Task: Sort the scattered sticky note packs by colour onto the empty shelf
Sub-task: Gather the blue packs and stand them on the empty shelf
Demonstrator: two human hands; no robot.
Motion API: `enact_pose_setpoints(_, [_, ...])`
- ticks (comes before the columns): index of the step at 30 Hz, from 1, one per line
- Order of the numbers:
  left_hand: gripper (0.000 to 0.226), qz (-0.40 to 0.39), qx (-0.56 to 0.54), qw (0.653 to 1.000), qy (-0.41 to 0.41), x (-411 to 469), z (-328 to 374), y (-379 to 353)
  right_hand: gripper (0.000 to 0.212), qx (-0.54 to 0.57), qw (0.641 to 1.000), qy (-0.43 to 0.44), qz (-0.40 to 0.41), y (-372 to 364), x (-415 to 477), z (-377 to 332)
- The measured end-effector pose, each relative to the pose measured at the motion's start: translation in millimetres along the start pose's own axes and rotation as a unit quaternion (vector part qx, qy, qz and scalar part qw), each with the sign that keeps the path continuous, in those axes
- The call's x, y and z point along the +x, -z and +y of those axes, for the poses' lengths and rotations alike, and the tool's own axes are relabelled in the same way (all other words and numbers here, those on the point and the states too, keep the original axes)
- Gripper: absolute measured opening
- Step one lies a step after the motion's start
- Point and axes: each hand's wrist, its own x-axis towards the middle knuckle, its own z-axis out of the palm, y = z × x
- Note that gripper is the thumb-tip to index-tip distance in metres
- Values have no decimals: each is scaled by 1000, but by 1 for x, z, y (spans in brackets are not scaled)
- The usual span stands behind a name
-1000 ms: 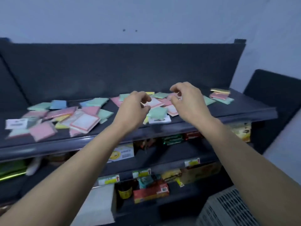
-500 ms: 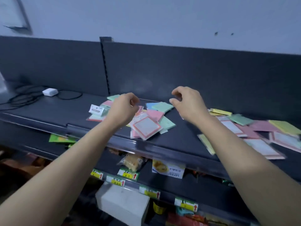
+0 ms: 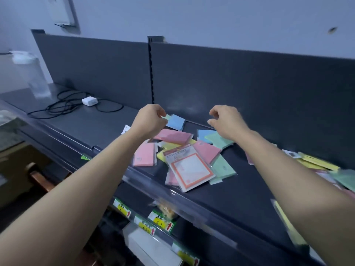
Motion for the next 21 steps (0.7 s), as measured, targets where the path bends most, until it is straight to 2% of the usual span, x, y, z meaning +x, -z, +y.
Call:
enact_pose_setpoints(3, [18,-39,17,999,12,27,-8,-11,33,-13,999,-21,-39,-14,21,6])
enact_pose_setpoints(5, [6,-69,42,997,20,46,-12,-22,37,-22,997,-42,-68,-22,33,11])
enact_pose_setpoints(8, [34,-113,80,990,12,76,-19,-41,45,-48,989,-61,-127,-30,48,15])
enact_pose_setpoints(11, [30,-140,110,984,11,100,-25,-58,51,-79,976,-68,-190,-38,61,18])
enact_pose_setpoints(21, [45,-165,210,963,19,124,-26,-85,78,-127,933,-121,-314,-47,84,16])
